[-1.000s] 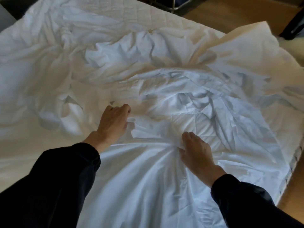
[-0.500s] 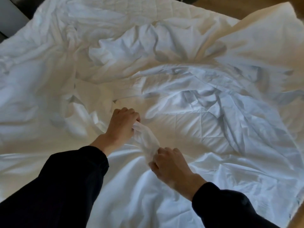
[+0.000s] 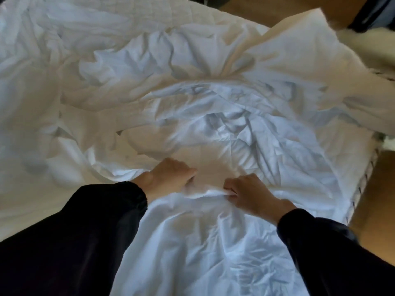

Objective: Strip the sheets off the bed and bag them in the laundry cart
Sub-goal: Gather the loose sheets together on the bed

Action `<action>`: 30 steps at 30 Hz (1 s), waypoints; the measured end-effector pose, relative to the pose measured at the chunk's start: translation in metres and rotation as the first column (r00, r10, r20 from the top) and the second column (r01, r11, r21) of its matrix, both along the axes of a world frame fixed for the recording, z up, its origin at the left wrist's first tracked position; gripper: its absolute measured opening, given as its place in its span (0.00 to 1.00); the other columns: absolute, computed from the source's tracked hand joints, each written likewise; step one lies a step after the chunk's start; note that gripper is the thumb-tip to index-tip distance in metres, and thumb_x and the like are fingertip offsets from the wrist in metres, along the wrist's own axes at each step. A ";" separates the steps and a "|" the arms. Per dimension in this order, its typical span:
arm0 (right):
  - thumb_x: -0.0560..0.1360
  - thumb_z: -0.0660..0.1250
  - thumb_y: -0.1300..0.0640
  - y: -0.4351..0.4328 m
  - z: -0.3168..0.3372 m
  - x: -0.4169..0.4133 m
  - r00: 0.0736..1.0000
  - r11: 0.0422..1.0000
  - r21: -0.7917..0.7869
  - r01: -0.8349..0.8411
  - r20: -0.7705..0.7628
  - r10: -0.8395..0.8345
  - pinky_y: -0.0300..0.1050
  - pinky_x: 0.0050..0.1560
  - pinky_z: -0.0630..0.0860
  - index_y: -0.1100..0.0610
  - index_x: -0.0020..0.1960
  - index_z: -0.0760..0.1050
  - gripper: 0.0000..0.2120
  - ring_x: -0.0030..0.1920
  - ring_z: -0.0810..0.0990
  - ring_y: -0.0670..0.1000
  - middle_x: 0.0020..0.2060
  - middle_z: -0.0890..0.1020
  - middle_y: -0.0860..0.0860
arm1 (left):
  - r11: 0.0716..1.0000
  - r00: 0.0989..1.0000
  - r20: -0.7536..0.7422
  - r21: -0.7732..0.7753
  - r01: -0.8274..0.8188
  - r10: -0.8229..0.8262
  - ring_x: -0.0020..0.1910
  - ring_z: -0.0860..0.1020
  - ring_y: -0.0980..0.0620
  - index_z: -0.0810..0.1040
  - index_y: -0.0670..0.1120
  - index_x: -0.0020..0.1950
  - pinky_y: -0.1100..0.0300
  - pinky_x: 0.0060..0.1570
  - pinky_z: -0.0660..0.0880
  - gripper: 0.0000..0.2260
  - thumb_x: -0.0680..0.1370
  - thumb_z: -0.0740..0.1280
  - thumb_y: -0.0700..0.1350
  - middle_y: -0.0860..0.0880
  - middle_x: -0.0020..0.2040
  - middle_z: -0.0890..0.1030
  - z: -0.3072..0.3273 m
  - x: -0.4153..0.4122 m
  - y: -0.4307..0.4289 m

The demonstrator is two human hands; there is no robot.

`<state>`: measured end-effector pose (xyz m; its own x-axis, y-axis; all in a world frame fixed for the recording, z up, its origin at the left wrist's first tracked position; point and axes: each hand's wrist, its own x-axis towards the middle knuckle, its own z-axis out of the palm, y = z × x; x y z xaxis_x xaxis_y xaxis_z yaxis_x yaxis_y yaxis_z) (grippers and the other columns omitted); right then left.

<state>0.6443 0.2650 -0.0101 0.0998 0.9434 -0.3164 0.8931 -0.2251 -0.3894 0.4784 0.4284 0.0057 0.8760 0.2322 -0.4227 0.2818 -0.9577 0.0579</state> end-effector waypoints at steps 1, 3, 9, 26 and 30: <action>0.77 0.63 0.51 -0.001 0.000 0.007 0.994 0.997 0.010 0.080 -0.077 -0.079 0.42 0.45 0.64 0.52 0.50 0.76 0.07 0.50 0.80 0.55 0.46 0.83 0.51 | 0.996 0.993 0.105 0.068 -0.054 0.047 0.33 0.73 0.48 0.66 0.49 0.46 0.60 0.30 0.67 0.04 0.78 0.61 0.44 0.54 0.32 0.70 0.003 0.003 0.008; 0.78 0.63 0.50 0.000 0.001 0.020 0.932 0.958 0.021 0.285 -0.240 -0.272 0.42 0.46 0.68 0.52 0.51 0.78 0.08 0.50 0.80 0.53 0.46 0.83 0.51 | 0.945 0.902 0.318 0.047 -0.324 0.293 0.31 0.74 0.44 0.68 0.45 0.50 0.54 0.30 0.69 0.01 0.80 0.60 0.42 0.50 0.31 0.72 0.011 0.007 0.038; 0.74 0.66 0.40 -0.034 -0.006 0.042 0.971 0.974 -0.067 0.215 -0.091 -0.221 0.47 0.58 0.69 0.51 0.53 0.75 0.16 0.53 0.76 0.49 0.49 0.77 0.45 | 0.823 0.728 0.473 0.011 -0.568 0.496 0.35 0.77 0.35 0.71 0.40 0.48 0.47 0.35 0.72 0.13 0.83 0.54 0.48 0.37 0.35 0.78 0.019 0.007 0.079; 0.73 0.60 0.53 -0.040 0.015 0.026 0.805 0.832 -0.161 0.531 0.404 -0.435 0.47 0.58 0.68 0.51 0.60 0.68 0.15 0.59 0.75 0.55 0.59 0.74 0.52 | 0.969 0.940 0.240 0.002 -0.249 0.241 0.40 0.76 0.46 0.71 0.48 0.49 0.55 0.36 0.68 0.14 0.79 0.58 0.59 0.50 0.42 0.77 -0.007 -0.001 0.073; 0.77 0.58 0.47 0.013 0.016 0.000 0.892 0.917 -0.060 0.394 0.265 -0.366 0.51 0.64 0.63 0.53 0.70 0.61 0.23 0.64 0.68 0.56 0.66 0.68 0.54 | 0.982 0.968 0.207 0.091 -0.165 0.143 0.39 0.78 0.45 0.70 0.45 0.53 0.52 0.37 0.72 0.12 0.82 0.55 0.53 0.49 0.44 0.79 -0.011 -0.007 0.076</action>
<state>0.6444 0.2783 0.0055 0.5306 0.7788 -0.3346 0.7942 -0.5947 -0.1249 0.4718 0.5045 -0.0049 0.8898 0.4055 -0.2093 0.4198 -0.9072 0.0273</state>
